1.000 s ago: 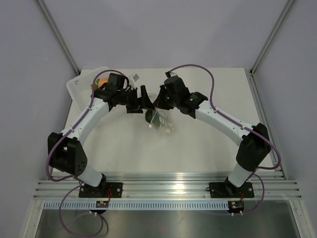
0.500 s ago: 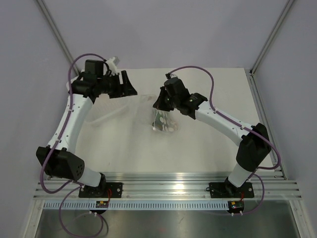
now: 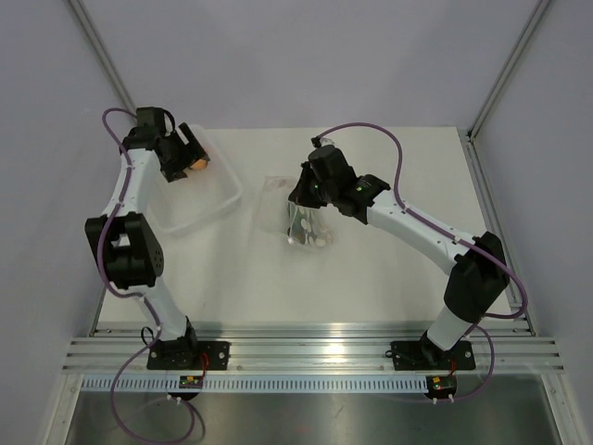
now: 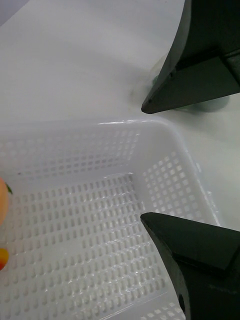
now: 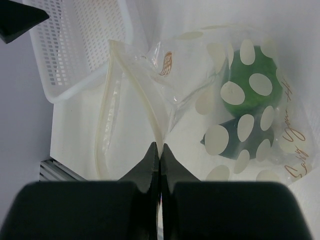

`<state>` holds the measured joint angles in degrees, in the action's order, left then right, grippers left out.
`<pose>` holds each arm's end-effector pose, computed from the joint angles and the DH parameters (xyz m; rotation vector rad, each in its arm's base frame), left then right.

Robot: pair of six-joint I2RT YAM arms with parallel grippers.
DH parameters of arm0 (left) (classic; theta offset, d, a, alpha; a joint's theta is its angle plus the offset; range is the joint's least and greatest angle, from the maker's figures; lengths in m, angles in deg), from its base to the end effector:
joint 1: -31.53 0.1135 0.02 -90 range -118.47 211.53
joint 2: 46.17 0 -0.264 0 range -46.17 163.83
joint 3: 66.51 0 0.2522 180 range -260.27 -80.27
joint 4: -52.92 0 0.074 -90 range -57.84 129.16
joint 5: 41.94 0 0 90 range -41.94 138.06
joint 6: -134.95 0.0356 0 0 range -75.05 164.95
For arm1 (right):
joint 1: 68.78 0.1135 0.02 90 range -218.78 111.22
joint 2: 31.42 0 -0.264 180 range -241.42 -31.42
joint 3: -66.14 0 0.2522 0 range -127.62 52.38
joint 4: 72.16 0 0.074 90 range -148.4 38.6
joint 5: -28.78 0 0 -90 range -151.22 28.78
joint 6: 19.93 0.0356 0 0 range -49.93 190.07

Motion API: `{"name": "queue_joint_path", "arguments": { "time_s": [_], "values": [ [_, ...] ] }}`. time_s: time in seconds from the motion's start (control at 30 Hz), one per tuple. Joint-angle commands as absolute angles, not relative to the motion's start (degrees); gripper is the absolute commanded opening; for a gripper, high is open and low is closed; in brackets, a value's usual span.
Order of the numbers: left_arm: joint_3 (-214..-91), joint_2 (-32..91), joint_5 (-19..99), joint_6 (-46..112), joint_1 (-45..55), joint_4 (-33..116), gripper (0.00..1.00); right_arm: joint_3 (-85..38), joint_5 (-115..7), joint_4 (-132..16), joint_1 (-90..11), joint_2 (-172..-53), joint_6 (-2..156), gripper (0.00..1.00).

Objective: Place the food in the zip-top bag and seal the zipper
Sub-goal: Pick up the fake fruit from the bin.

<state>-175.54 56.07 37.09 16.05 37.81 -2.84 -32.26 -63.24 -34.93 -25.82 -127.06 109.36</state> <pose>0.3963 0.0368 0.3191 -0.6551 2.3572 -0.4096 0.2849 0.2636 0.3263 -0.0518 2.2790 0.7590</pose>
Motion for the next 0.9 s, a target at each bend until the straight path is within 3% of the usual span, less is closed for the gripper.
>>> {"name": "queue_joint_path", "arguments": {
  "time_s": [0.0, 0.5, 0.87],
  "values": [
    [-181.77, 62.95, 42.87, 12.09, 39.35, 1.18, 0.84, -34.18, -63.60, -34.85, -25.45, -125.81, 108.39, 0.00],
    [-205.59, 86.62, 41.29, 6.81, 42.34, 3.21, 0.84, -35.24, -63.42, -33.61, -25.45, -127.57, 108.04, 0.00],
    [-206.83, 90.41, 40.68, 6.46, 42.34, 6.11, 0.86, -35.42, -62.98, -33.43, -25.45, -128.19, 108.21, 0.00]
  ]
}}
